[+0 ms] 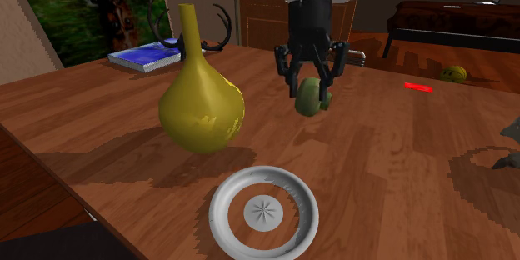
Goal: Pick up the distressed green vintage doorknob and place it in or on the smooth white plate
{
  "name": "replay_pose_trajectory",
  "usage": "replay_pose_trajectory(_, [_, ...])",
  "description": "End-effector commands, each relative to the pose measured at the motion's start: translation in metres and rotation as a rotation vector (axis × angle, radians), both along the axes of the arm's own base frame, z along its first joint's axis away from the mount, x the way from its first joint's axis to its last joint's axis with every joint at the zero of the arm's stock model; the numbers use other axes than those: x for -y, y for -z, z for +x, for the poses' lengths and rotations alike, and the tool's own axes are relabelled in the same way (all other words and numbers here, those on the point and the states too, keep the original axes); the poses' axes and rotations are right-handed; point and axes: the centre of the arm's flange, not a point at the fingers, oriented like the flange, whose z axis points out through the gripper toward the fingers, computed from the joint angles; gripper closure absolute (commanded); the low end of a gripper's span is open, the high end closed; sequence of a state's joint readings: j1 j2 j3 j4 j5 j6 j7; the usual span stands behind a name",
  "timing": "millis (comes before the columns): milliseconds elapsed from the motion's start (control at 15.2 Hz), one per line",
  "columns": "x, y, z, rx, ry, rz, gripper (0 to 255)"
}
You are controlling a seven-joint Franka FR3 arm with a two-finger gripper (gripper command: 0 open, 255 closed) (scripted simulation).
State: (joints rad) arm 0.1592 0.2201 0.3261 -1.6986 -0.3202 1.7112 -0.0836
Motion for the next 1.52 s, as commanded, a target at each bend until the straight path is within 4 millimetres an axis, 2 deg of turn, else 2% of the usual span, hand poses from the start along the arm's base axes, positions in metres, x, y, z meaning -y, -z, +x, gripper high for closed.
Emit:
replay_pose_trajectory(0, [0.019,0.001,-0.020,0.000,0.001,0.000,255])
replay_pose_trajectory(858, [0.138,-0.007,-0.146,0.000,0.001,0.000,255])
replay_pose_trajectory(1452, [0.138,0.041,-0.146,0.000,0.001,0.000,255])
